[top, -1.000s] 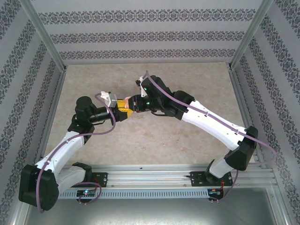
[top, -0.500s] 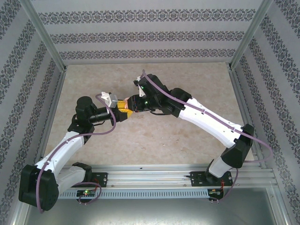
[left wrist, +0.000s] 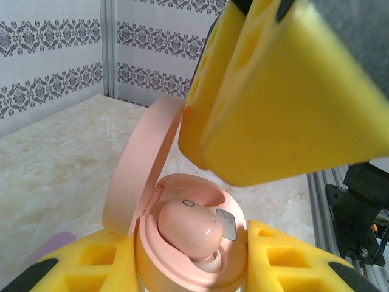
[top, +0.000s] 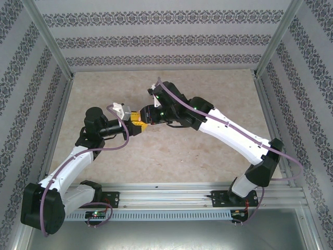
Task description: Insert the wireless bluetooth earbuds into the charging case
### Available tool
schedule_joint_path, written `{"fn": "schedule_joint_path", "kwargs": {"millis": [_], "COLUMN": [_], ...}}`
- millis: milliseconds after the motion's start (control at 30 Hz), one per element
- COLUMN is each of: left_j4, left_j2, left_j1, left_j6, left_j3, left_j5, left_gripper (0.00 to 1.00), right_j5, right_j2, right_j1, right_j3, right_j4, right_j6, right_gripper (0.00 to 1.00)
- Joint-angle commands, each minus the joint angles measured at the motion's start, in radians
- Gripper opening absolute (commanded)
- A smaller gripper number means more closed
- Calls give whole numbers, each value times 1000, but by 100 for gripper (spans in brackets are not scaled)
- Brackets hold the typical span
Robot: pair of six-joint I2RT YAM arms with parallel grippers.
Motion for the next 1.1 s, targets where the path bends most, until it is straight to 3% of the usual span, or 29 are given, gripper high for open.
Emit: {"fn": "schedule_joint_path", "kwargs": {"millis": [0, 267, 500, 767, 1067], "left_j4": [-27, -36, -35, -35, -43], "left_j2": [-18, -22, -24, -24, -23], "left_j1": [-11, -11, -11, -10, -10], "left_j6": [39, 54, 46, 45, 48], "left_j3": [20, 21, 25, 30, 33], "left_j5": [33, 28, 30, 27, 25], "left_gripper": [33, 33, 33, 33, 33], "right_j5": [6, -11, -19, -18, 28], "right_j2": [31, 81, 76, 105, 119], "right_j1": [12, 19, 17, 18, 22], "right_j3": [49, 74, 71, 106, 135], "right_j4": [-15, -46, -32, -95, -148], "right_j6": [32, 59, 57, 58, 32], "right_gripper": [33, 32, 21, 24, 15]}}
